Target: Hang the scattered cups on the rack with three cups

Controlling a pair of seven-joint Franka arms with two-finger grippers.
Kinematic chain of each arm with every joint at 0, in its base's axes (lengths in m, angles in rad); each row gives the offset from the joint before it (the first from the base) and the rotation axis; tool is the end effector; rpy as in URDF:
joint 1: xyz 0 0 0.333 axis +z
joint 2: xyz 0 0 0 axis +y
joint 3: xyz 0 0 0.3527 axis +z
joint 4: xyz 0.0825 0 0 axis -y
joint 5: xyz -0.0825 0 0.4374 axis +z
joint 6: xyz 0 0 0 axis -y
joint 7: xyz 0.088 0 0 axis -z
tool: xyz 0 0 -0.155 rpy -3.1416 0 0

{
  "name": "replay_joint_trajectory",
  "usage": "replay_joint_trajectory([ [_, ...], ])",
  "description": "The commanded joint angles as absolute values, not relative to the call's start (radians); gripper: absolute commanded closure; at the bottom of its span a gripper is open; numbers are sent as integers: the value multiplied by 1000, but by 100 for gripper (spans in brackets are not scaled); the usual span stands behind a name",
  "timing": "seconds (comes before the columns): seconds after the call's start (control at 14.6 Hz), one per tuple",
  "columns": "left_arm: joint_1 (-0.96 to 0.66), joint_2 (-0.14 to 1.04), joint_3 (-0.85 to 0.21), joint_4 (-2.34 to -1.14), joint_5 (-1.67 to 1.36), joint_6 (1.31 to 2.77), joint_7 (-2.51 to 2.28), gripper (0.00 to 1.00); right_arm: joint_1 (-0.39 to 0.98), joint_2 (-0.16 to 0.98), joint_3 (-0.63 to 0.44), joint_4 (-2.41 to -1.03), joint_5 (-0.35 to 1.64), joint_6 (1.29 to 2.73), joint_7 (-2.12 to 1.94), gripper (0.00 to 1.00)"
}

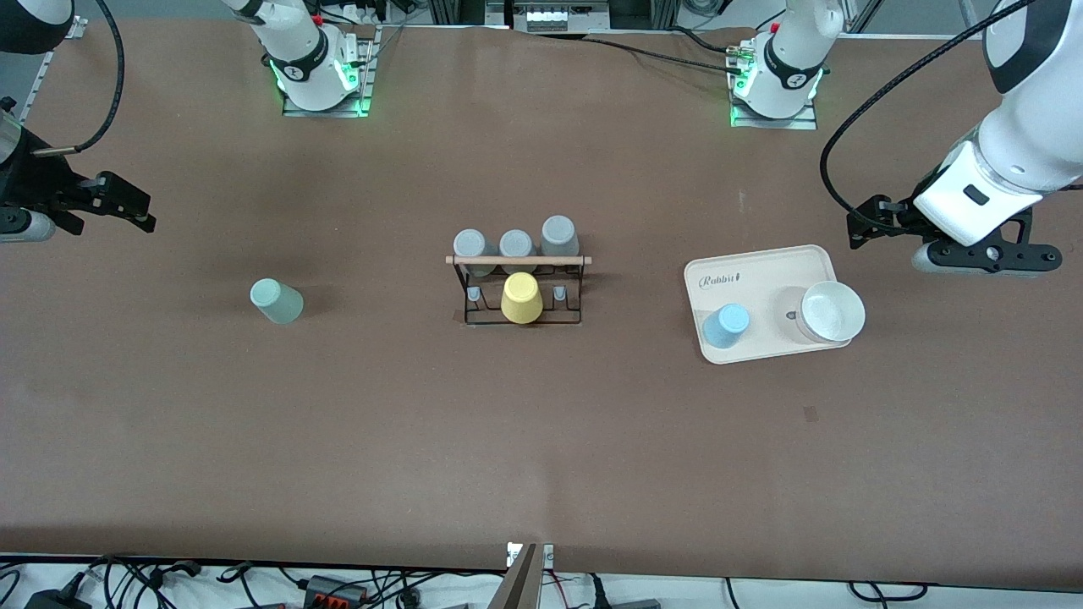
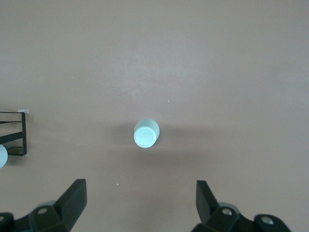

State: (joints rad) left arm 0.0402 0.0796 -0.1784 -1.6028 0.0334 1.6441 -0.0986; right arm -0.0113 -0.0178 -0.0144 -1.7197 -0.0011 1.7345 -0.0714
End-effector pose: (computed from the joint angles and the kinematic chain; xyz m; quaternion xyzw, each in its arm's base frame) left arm 0.6310 -0.0793 0.5538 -0.9996 0.0212 0.0172 0.0117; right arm 0.6134 -0.0160 0.5597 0.9996 0.0229 0.0163 0.0012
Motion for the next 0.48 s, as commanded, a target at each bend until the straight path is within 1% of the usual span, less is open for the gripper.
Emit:
replay_joint_trajectory([
  [0.0,37,66,-184,-1589,25,1638,-81,0,-23,-28,-2,-1729,-5,1724,-55,0],
  [0.27,26,69,-207,-1588,25,1638,-86,0,-23,-15,-2,-1727,-6,1727,-55,0],
  [0.41,17,81,-236,-1591,26,1638,-84,0,-26,-11,-2,-1726,-5,1727,-57,0],
])
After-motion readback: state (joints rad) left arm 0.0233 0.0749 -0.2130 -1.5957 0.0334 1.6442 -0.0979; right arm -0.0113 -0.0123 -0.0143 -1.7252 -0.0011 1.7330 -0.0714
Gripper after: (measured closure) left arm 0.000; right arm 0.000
